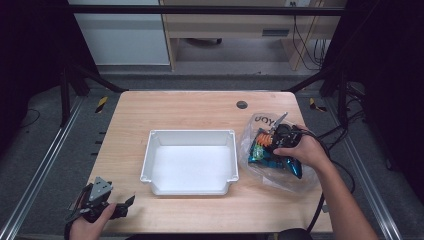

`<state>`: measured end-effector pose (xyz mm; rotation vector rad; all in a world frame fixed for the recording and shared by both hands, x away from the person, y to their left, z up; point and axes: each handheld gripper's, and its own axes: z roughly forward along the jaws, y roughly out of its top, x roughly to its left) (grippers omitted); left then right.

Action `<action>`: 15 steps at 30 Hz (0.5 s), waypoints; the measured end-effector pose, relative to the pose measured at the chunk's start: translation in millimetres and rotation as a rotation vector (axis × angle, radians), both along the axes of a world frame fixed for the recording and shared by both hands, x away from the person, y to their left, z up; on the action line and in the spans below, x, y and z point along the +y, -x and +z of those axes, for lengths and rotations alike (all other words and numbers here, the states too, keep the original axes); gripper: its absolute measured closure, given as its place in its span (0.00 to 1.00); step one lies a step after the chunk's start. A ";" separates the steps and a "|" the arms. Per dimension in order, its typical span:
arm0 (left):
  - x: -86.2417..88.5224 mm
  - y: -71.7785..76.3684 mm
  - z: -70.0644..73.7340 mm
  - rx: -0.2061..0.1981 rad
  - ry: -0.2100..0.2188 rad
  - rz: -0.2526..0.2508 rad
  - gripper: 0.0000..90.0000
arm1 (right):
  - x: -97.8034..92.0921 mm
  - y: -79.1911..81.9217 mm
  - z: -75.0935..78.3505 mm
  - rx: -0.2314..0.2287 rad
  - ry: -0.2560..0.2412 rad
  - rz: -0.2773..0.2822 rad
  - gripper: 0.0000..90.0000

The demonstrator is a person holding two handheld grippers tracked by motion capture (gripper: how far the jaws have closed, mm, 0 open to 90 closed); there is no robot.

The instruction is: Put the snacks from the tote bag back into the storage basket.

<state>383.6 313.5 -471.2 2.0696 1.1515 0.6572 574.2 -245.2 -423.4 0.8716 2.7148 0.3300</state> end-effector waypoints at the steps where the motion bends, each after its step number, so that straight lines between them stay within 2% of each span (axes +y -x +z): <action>1: -0.2 0.0 0.1 0.001 -0.002 -0.002 0.05 | 0.0 -0.4 -0.9 0.004 0.004 0.002 0.08; 8: 0.2 -0.2 0.0 0.002 0.000 -0.004 0.05 | -0.2 -3.7 -5.8 0.008 0.012 -0.002 0.09; 13: 0.0 -0.1 0.4 0.000 -0.001 -0.005 0.05 | 0.8 -4.2 -10.8 0.025 0.021 -0.024 0.10; 15: -0.7 -0.1 0.2 0.000 -0.002 -0.006 0.05 | -0.2 -4.9 -12.2 0.022 0.023 -0.009 0.10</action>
